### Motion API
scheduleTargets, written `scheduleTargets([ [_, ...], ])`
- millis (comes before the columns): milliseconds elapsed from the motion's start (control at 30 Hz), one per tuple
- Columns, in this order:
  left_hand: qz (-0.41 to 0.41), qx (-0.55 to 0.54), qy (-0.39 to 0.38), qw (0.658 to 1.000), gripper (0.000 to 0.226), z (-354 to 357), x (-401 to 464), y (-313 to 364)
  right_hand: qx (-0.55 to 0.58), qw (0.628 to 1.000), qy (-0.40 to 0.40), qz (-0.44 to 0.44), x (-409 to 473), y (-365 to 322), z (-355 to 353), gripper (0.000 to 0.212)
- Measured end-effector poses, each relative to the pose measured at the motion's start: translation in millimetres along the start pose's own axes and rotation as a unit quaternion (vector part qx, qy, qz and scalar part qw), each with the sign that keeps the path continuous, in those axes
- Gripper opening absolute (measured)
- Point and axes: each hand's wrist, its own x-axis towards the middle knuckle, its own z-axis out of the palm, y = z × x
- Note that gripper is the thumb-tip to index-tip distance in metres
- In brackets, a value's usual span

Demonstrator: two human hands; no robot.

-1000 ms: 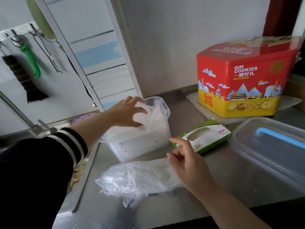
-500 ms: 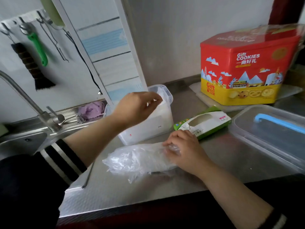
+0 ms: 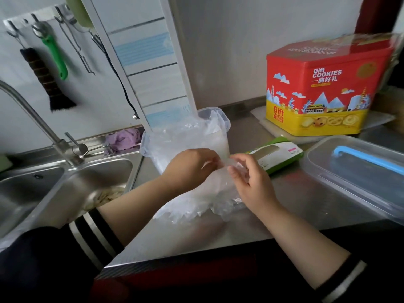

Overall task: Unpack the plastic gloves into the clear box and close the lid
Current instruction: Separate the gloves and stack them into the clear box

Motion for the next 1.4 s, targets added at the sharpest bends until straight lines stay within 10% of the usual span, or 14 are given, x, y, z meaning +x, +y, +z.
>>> scheduleTargets([
  [234, -0.058, -0.066, -0.072, 0.994, 0.027, -19, 15, 2, -0.015, 1.0, 0.01, -0.018, -2, 4, 2, 0.044],
  [534, -0.203, -0.196, -0.286, 0.916, 0.098, -34, 27, -12, 0.068, 0.996, 0.051, 0.005, -2, 2, 1, 0.031],
  [734, -0.233, -0.218, -0.356, 0.878, 0.07, -35, 33, -14, 0.056, 0.992, 0.099, -0.048, -2, -1, -5, 0.009],
  [934, -0.161, -0.309, -0.321, 0.881, 0.057, -41, 37, -19, 0.012, 0.988, 0.123, -0.09, -3, 12, -4, 0.03],
  [1068, -0.165, -0.302, -0.367, 0.864, 0.087, -33, 33, -24, -0.017, 0.985, 0.138, -0.105, -4, 13, -2, 0.036],
  [1401, -0.197, -0.396, -0.207, 0.873, 0.043, -41, 37, -9, 0.028, 0.989, 0.106, -0.095, -5, 6, -2, 0.051],
])
